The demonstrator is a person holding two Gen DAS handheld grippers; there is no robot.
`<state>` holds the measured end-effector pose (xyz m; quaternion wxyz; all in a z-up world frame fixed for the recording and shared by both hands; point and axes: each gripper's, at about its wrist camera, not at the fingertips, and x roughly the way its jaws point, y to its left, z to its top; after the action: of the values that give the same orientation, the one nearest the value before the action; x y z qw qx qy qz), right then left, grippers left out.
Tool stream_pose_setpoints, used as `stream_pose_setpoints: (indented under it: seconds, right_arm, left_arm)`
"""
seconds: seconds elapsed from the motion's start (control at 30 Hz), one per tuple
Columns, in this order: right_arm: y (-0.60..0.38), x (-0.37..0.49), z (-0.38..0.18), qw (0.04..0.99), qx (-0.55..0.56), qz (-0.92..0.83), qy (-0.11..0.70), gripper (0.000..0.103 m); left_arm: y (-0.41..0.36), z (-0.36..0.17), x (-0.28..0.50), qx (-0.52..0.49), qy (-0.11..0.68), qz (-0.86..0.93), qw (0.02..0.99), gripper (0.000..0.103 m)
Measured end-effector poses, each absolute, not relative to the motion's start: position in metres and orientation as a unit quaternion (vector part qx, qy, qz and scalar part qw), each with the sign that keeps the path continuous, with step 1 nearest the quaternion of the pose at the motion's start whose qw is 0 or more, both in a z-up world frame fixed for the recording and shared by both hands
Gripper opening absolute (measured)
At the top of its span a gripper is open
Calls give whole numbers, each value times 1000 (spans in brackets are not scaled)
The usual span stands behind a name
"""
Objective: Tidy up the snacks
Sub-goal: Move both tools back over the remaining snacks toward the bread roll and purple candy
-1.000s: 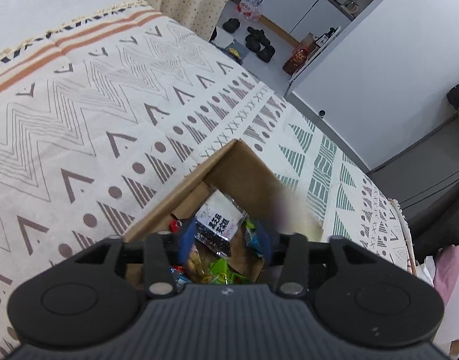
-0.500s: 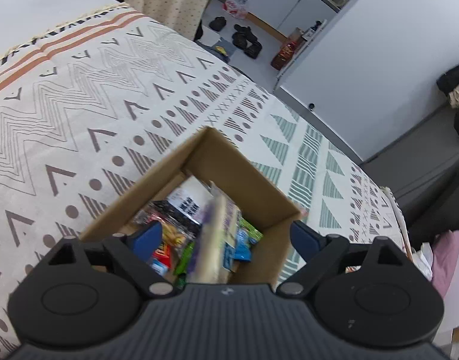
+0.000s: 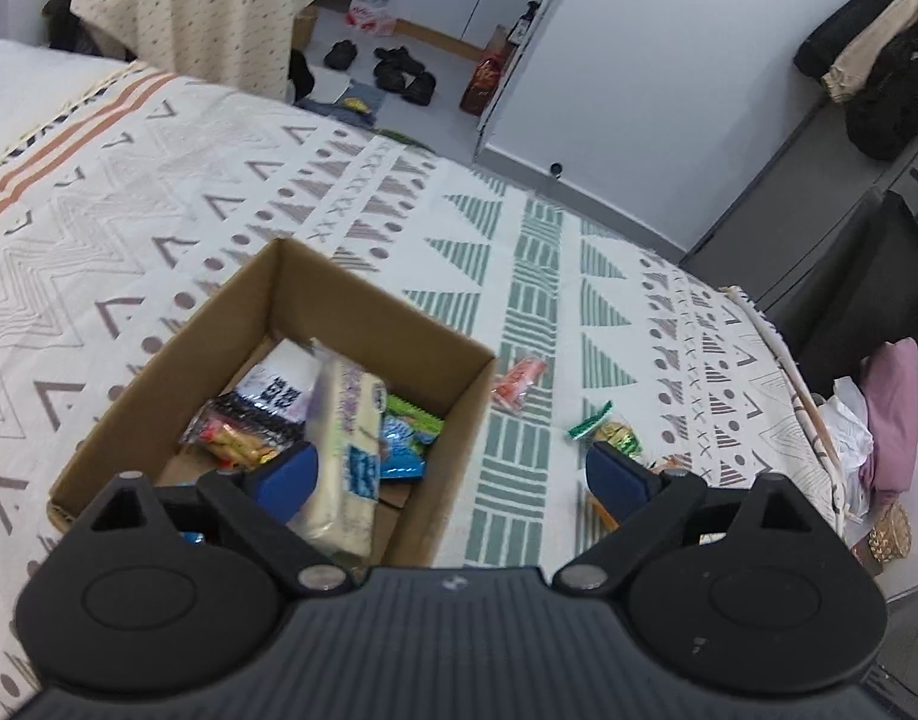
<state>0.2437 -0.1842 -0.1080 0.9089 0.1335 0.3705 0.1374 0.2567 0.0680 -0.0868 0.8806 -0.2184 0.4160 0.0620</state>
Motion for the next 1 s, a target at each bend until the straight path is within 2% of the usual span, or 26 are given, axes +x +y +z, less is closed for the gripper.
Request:
stream_pose_setpoints:
  seconds: [0.2, 0.8, 0.9, 1.0]
  right_arm:
    - [-213, 240, -114, 911, 138, 120, 369, 102]
    - [-272, 239, -155, 905, 197, 123, 357, 103]
    - [-278, 242, -168, 900, 215, 124, 359, 101]
    - [-286, 250, -177, 890, 244, 131, 361, 94]
  left_arm:
    - [51, -86, 257, -196, 411, 60, 889, 103]
    - [-9, -96, 276, -131, 402, -8, 906, 103]
    - [-18, -101, 283, -123, 416, -16, 901, 103]
    - [-32, -105, 291, -92, 418, -21, 904, 103]
